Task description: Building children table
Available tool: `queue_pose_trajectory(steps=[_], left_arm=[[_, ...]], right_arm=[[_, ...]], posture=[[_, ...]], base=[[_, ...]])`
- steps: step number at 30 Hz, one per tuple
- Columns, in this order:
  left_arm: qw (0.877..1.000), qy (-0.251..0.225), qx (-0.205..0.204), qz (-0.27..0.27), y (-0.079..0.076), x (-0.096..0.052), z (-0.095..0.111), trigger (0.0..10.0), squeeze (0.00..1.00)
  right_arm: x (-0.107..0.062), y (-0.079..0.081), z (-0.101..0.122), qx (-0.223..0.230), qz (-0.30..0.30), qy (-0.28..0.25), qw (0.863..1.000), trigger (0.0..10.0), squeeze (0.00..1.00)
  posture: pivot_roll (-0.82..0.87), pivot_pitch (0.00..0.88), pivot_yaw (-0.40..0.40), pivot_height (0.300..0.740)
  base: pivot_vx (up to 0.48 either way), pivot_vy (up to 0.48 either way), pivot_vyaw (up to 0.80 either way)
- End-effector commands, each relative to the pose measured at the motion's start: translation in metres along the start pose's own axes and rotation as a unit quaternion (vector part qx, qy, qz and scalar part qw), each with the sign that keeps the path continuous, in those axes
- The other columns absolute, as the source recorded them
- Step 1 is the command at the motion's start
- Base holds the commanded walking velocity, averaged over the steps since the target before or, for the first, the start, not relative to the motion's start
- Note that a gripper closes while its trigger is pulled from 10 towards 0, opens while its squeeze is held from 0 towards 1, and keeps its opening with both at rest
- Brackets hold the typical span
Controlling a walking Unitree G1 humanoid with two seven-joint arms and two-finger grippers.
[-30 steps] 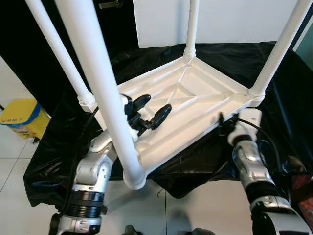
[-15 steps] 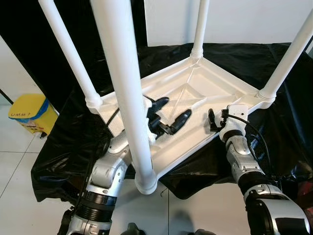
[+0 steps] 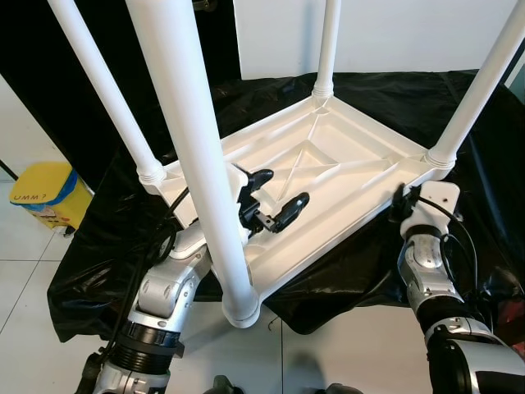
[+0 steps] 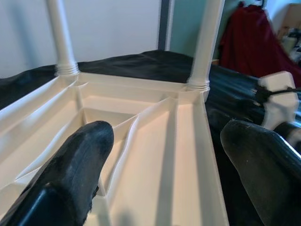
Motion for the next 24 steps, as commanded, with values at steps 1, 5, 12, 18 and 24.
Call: queue_pose_trajectory(steps=[1, 5, 12, 18, 24], left_arm=[[1.0, 0.006, 0.008, -0.029, -0.009, -0.001, 0.001, 10.0, 0.0], [0.999, 0.006, 0.005, -0.032, -0.013, -0.004, 0.004, 10.0, 0.0], [0.999, 0.005, -0.003, -0.034, -0.023, -0.009, 0.006, 10.0, 0.0], [0.999, -0.004, -0.013, -0.033, -0.039, -0.006, 0.006, 10.0, 0.0], [1.0, -0.006, 0.001, 0.001, -0.043, 0.002, 0.003, 10.0, 0.0]], right_arm=[[-0.002, -0.005, -0.009, -0.013, -0.012, 0.02, 1.0, 10.0, 0.0], [-0.001, -0.001, -0.014, -0.012, -0.004, 0.036, 0.999, 10.0, 0.0], [0.001, 0.022, -0.008, -0.01, 0.049, 0.038, 0.998, 10.0, 0.0], [0.004, 0.045, 0.005, -0.001, 0.117, 0.021, 0.993, 10.0, 0.0], [0.006, 0.065, 0.015, 0.005, 0.185, 0.016, 0.983, 10.0, 0.0]], posture=[[-0.09, 0.068, 0.032, 0.74], [-0.08, 0.073, 0.022, 0.74], [-0.06, 0.085, 0.01, 0.74], [-0.05, 0.089, 0.004, 0.74], [-0.04, 0.087, -0.004, 0.74]], base=[[0.0, 0.0, 0.0], [0.0, 0.0, 0.0], [0.0, 0.0, 0.0], [0.0, 0.0, 0.0], [0.0, 0.0, 0.0]])
Point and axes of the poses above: a point about 5 cm out from each wrist's last joint towards the gripper, its own x axis pointing out of the wrist towards the gripper, its own z axis along the axis of the wrist's last joint, y = z × x, the point moved 5 cm from there along x, pointing out of the wrist towards the gripper, and after that the axes turned 3 degrees about -x, right-handed, at the moved point
